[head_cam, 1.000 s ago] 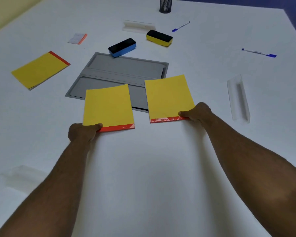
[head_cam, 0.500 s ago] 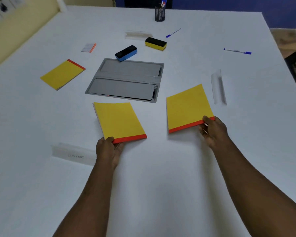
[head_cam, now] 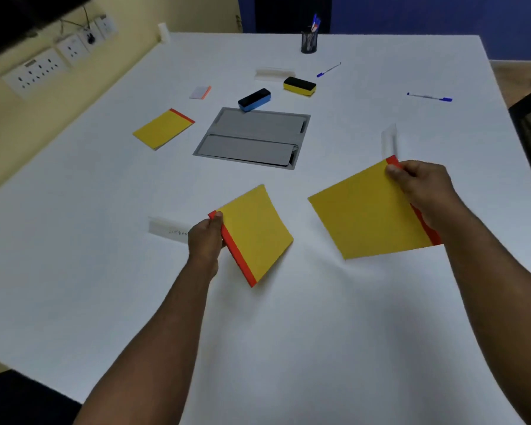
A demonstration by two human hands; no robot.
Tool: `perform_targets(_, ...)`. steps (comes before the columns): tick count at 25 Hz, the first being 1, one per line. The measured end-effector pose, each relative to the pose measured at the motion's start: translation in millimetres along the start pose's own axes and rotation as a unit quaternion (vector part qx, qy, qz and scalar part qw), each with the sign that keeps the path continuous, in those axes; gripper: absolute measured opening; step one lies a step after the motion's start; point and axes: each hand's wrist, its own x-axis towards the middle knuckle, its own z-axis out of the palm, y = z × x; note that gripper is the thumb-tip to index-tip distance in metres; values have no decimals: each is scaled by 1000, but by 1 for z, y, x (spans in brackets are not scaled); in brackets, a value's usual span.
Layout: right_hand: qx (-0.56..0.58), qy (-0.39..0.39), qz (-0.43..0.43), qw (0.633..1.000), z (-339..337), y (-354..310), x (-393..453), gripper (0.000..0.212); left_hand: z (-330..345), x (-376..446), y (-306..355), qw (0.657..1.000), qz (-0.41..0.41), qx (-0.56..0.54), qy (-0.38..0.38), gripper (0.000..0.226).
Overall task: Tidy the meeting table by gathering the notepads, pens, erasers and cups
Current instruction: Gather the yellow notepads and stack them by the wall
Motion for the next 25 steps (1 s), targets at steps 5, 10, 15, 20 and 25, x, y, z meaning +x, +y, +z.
perform_targets(5,-164,-278,-92,942,-15,-42,-52,21,7,-55,14,976,79,191,-72,49)
perform_targets(10,-284,-421,-200,838,20,-57,-101,25,30,-126,30,905,155,339,-204,45)
perform_targets(15,-346,-383,-290,806,40,-37,-130,35,23,-174,35,894,168,337,-242,36)
perform_targets(20,-278,-412,-321,806,47,-35,-157,28,-8,-207,34,900,149,319,-257,33)
perform_targets(25,-201,-408,-328,828,67,-72,-182,31,-68,-225,48,924,127,325,-159,76)
